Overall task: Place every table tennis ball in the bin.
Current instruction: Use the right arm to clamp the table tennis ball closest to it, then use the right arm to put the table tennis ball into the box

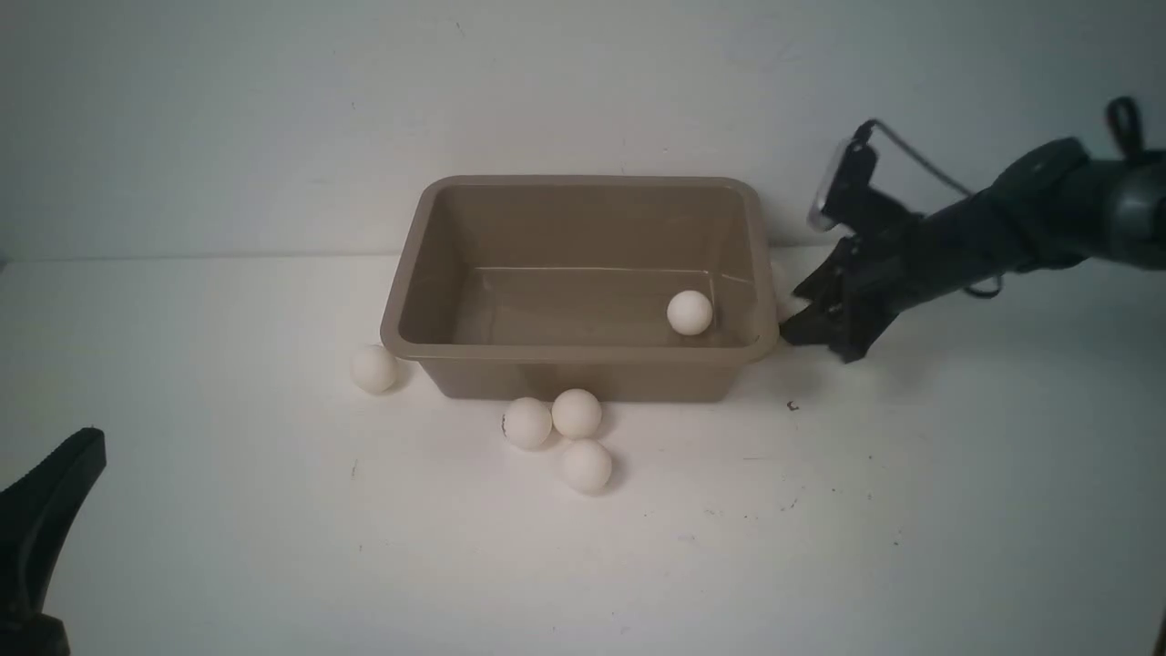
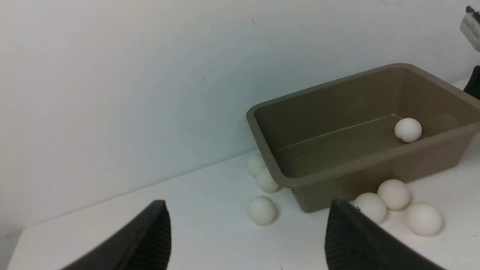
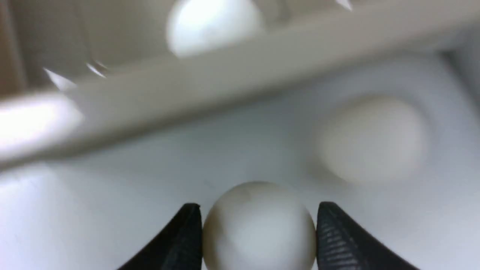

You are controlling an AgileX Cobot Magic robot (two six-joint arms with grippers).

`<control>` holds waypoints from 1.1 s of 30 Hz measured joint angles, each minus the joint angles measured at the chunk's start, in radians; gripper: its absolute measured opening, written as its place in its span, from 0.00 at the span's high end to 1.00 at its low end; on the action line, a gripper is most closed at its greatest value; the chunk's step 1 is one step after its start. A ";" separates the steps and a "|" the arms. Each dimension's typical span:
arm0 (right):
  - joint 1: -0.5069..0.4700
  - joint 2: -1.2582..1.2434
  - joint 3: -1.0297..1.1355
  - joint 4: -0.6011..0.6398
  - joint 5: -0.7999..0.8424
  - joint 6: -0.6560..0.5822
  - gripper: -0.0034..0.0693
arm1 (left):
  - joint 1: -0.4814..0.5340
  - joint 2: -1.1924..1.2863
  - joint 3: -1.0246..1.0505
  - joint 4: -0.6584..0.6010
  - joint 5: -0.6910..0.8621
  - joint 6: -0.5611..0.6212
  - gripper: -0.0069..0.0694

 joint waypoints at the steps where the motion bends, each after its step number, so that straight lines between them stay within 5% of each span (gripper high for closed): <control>1: -0.018 -0.022 0.000 -0.010 0.005 0.008 0.47 | 0.000 0.000 0.000 0.000 0.000 0.001 0.26; 7: -0.086 -0.150 0.000 0.094 0.106 -0.002 0.47 | 0.000 0.000 0.000 0.000 0.000 0.007 0.26; 12: -0.012 -0.156 -0.001 0.270 0.177 -0.073 0.47 | 0.000 0.000 0.000 0.000 -0.001 0.007 0.26; 18: 0.118 -0.101 -0.001 0.308 0.050 -0.111 0.47 | 0.000 0.000 0.000 0.000 -0.003 0.007 0.26; 26: 0.158 -0.050 0.000 0.339 -0.040 -0.158 0.46 | 0.000 0.000 0.000 -0.002 -0.003 0.007 0.26; 33: 0.154 -0.067 0.000 0.411 -0.099 -0.162 0.14 | 0.000 0.000 0.000 -0.003 -0.003 0.007 0.26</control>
